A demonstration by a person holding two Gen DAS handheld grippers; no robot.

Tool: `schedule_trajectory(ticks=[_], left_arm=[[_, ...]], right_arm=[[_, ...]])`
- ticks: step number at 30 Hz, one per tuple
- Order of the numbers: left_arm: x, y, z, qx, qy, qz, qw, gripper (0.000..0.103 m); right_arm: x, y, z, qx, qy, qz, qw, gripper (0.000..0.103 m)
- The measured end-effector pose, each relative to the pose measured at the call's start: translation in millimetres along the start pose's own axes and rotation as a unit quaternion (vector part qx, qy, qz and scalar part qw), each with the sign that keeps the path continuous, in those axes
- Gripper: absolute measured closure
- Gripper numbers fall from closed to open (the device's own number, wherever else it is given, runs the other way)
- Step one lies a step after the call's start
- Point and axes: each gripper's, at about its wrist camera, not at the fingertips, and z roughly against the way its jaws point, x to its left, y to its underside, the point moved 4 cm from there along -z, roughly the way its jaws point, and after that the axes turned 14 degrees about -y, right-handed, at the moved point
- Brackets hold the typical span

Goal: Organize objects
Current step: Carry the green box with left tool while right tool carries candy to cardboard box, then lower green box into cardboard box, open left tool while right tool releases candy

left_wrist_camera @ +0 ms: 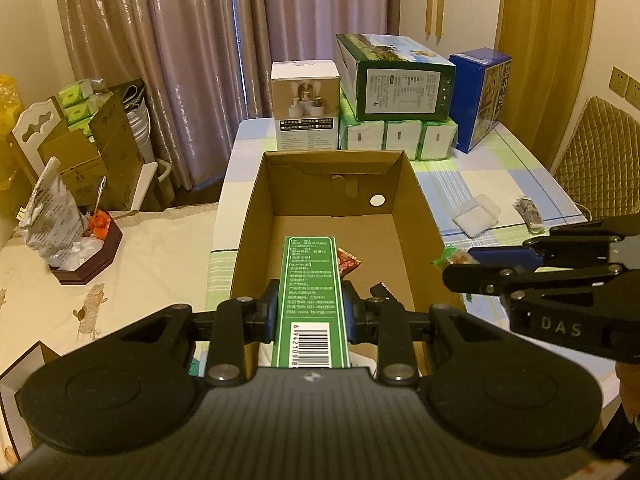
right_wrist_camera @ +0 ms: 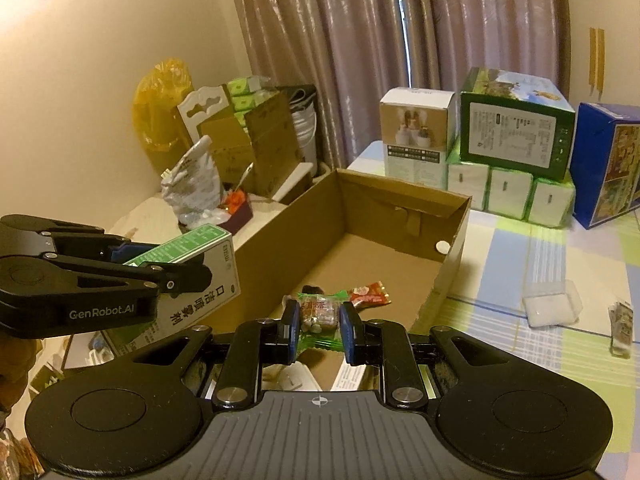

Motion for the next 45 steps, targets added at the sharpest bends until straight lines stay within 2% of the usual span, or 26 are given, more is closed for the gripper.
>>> schedule_trajectory(ticks=[23,29,40,45], left_arm=[[-2,-22,-64,0.019,0.004,0.002,0.9998,0.078],[-6,-26,-81,0.007,0.004,0.016,0.9998,0.077],[4,-20,-72,0.008,-0.004,0.023,0.9997,0.077],[7,-16,-68,0.008,-0.008,0.027,0.9996,0.072]], right_arm=[[-26,-17,-30,0.01,0.005,-0.007,1.0,0.085],[-32,-16,-36,0.014,0.008,-0.011,1.0,0.085],[-37,-9,-37,0.016,0.005,-0.019,1.0,0.085],[-35,-8,-38,0.016,0.001,-0.022,1.0,0.085]])
